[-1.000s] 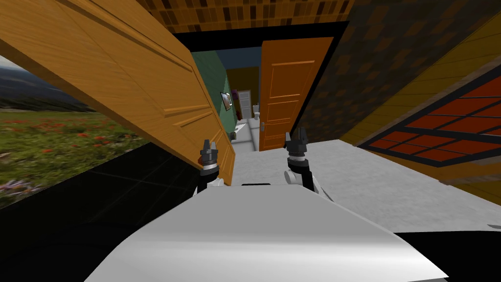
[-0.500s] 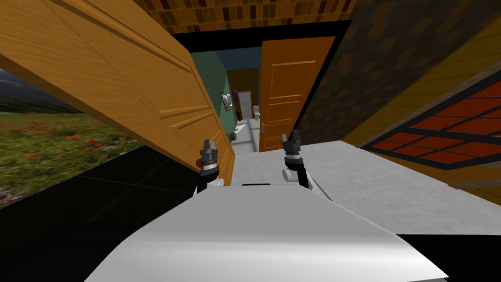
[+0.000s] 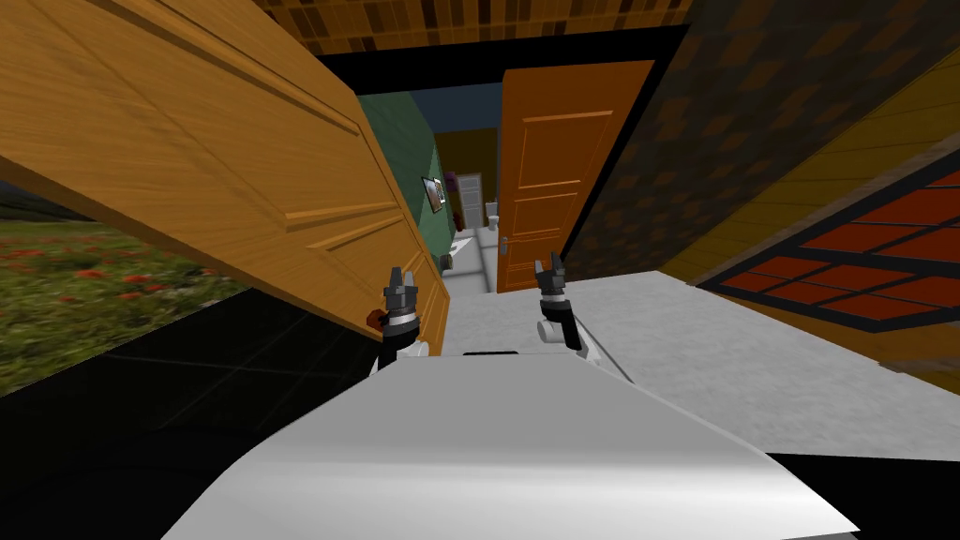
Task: Pull the door open
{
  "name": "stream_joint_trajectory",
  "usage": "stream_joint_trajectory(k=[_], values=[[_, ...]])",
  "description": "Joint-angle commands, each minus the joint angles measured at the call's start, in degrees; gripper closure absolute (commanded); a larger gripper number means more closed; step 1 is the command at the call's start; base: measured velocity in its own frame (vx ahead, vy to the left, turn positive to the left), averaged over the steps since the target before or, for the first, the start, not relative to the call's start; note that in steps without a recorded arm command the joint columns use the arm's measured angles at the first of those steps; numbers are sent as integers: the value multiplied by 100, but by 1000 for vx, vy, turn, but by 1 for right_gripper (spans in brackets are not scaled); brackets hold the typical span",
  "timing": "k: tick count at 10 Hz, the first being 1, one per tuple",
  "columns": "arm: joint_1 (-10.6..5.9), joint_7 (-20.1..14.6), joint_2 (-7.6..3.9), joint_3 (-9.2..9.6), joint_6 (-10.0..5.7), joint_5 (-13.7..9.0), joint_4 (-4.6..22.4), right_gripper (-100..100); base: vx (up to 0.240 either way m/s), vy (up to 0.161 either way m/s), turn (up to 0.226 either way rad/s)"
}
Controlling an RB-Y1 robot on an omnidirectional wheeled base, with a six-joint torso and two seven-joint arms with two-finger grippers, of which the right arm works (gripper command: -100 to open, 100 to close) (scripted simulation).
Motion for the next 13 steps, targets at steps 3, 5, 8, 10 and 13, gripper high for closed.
stream_joint_trajectory(k=[3,5,8,10,13], values=[[-485,-4,-70,-48,84,-46,691,-100,101,-33,17],[-614,-5,-87,-57,93,-57,959,-100,63,-22,11],[-887,-7,-121,-78,111,-81,1471,-100,59,-23,13],[-1024,-8,-138,-88,121,-93,1726,-100,71,-30,15],[-1303,-9,-172,-109,140,-117,2166,-100,51,-16,9]])
